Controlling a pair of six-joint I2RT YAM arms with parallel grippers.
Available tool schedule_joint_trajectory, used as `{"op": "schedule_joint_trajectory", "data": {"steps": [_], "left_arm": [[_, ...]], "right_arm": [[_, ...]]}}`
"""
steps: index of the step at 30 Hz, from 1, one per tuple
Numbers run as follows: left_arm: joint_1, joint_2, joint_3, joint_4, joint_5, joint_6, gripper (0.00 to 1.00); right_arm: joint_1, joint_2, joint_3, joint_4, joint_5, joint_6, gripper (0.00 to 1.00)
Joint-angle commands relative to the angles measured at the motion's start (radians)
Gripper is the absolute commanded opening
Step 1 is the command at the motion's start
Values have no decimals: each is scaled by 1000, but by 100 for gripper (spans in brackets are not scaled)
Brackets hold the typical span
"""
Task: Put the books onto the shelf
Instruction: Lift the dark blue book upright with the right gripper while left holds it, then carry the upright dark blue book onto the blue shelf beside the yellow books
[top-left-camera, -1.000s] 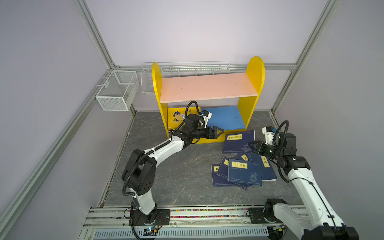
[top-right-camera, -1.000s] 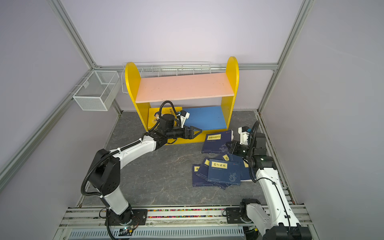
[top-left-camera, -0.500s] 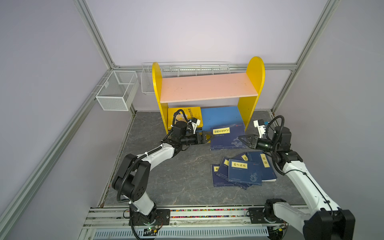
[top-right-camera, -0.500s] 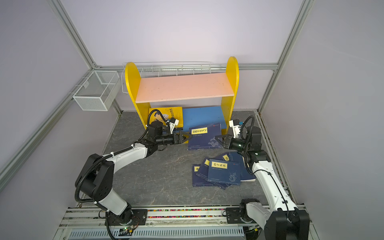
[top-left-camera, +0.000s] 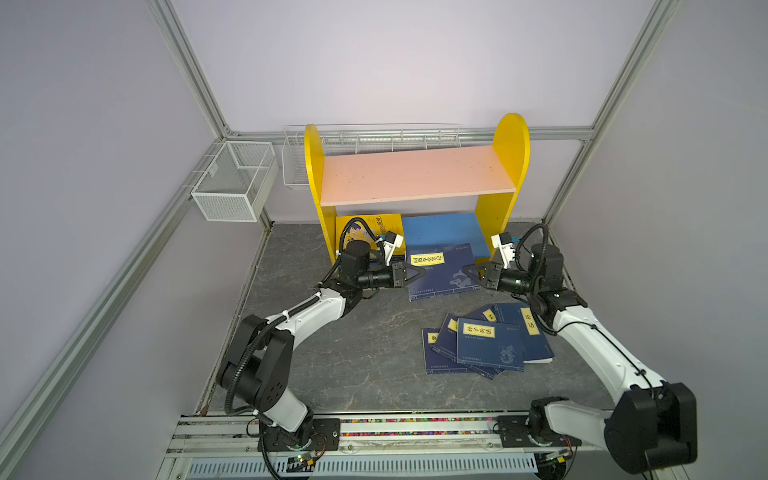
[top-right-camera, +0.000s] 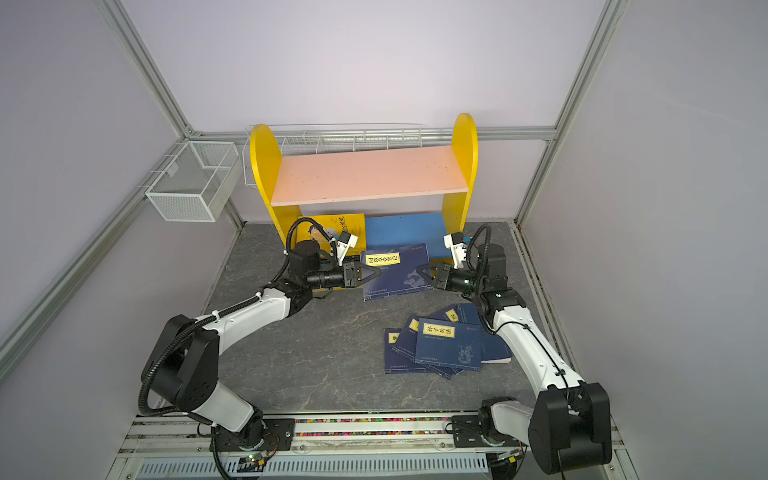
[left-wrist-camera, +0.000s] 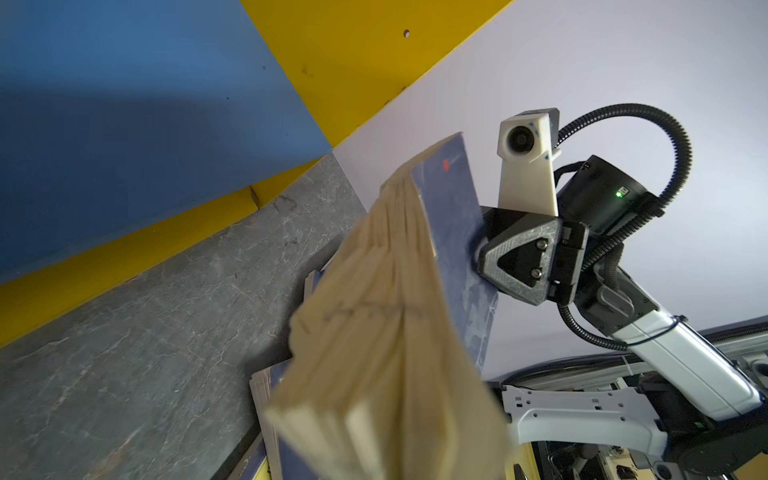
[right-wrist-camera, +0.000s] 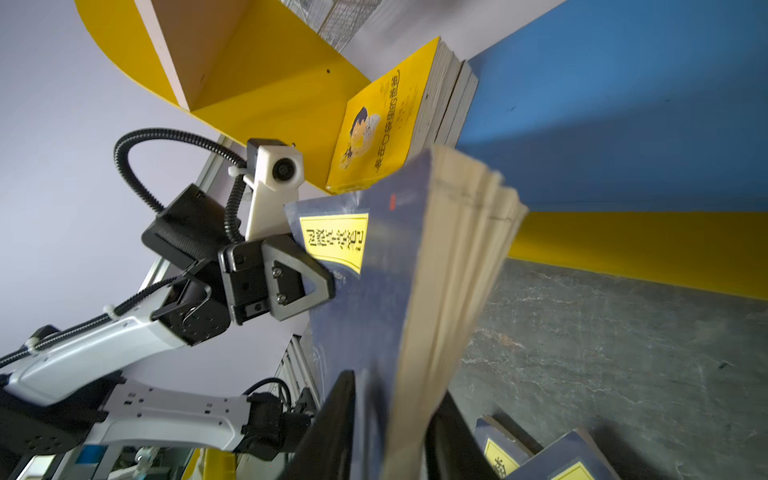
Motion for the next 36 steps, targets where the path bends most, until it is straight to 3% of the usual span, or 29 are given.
{"op": "schedule_joint_trajectory", "data": {"steps": [1,4,7,10,18,27,32,36], "left_arm": [[-4,-26,5,90,-71,-48,0],[-4,-16,19,199,-125,-108,0],[-7,14,46,324,-150,-194,0],[-22,61,85,397,-158,-258,0],[-74,109,116,403,-217,-264,0],[-76,139,95,465,-288,-330,0],[-76,149,91,463,-295,-328,0],[-76,157,99,465,-286,-329,0]], "right_arm": [[-4,-21,10,-6,91,-6,61],[-11,-44,-42,12,132,26,73],[-11,-59,-89,70,142,78,73],[-10,-71,-132,147,138,140,73],[46,-77,-140,352,127,243,68],[86,-75,-140,356,128,253,64],[86,-113,-131,259,214,186,63],[86,-69,-102,286,233,206,60]]}}
